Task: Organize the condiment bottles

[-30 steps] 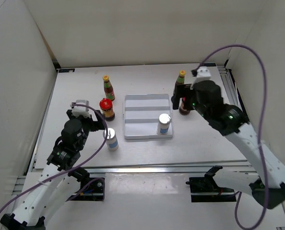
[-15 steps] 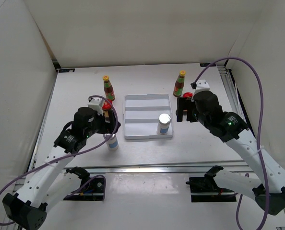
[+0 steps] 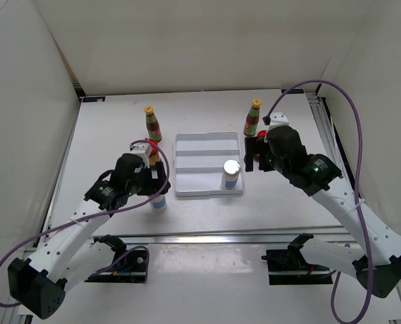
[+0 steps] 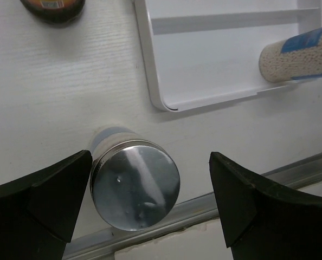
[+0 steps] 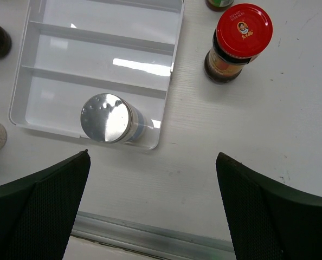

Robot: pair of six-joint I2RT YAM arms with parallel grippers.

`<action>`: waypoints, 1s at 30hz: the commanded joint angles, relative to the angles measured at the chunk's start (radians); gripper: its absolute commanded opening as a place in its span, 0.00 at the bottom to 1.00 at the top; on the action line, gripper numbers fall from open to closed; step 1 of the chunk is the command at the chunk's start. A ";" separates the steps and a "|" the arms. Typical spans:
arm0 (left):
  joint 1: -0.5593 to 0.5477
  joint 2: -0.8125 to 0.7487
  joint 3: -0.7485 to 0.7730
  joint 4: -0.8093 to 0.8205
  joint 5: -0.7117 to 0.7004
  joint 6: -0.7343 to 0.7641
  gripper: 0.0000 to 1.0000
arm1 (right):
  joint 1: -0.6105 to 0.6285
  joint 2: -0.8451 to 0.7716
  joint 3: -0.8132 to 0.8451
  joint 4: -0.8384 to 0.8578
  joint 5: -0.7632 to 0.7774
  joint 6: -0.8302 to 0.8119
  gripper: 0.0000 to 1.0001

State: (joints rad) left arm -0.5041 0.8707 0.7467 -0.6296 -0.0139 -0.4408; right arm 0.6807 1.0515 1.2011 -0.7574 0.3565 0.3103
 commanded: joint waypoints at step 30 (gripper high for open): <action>-0.079 0.223 0.353 -0.107 -0.221 -0.047 0.11 | -0.001 -0.027 0.015 0.013 0.024 -0.005 1.00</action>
State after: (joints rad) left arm -0.5671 1.0847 0.9966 -0.7845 -0.1810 -0.5129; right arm 0.6807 1.0515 1.2011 -0.7582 0.3645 0.3103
